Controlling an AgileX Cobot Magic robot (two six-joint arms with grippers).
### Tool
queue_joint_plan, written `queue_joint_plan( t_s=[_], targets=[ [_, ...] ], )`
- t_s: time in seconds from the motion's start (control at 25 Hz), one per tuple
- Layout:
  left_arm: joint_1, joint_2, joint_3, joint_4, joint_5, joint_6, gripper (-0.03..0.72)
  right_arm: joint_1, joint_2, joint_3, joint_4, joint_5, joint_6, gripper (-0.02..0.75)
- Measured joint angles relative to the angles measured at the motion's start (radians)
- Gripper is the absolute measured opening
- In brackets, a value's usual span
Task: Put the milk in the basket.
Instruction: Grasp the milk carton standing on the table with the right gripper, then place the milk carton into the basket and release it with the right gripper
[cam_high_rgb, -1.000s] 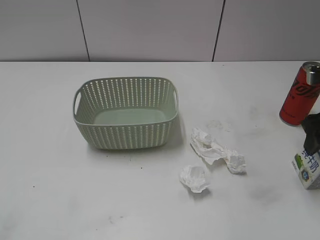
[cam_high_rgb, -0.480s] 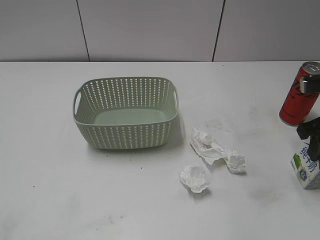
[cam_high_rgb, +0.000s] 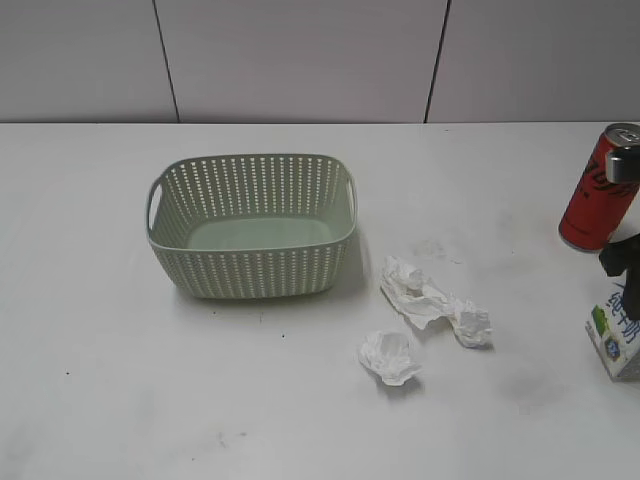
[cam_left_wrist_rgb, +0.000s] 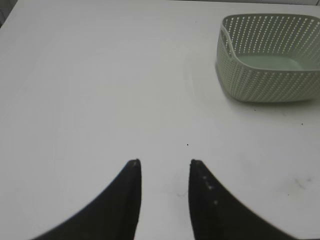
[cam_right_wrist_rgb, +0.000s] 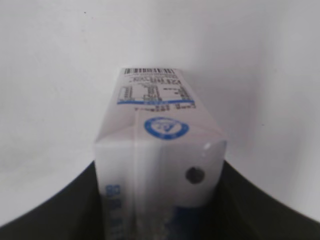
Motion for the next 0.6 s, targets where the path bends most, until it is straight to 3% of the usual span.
queue_joint_plan(
  t_s=[0.32, 0.6],
  targets=[
    [0.0, 0.0, 0.0, 0.0, 0.0, 0.0, 0.235, 0.005, -0.089, -0.141, 0.011, 0.149, 0.0, 0.37],
    [0.0, 0.0, 0.0, 0.0, 0.0, 0.0, 0.235, 0.118, -0.09, -0.329, 0.011, 0.239, -0.011, 0.369]
  ],
)
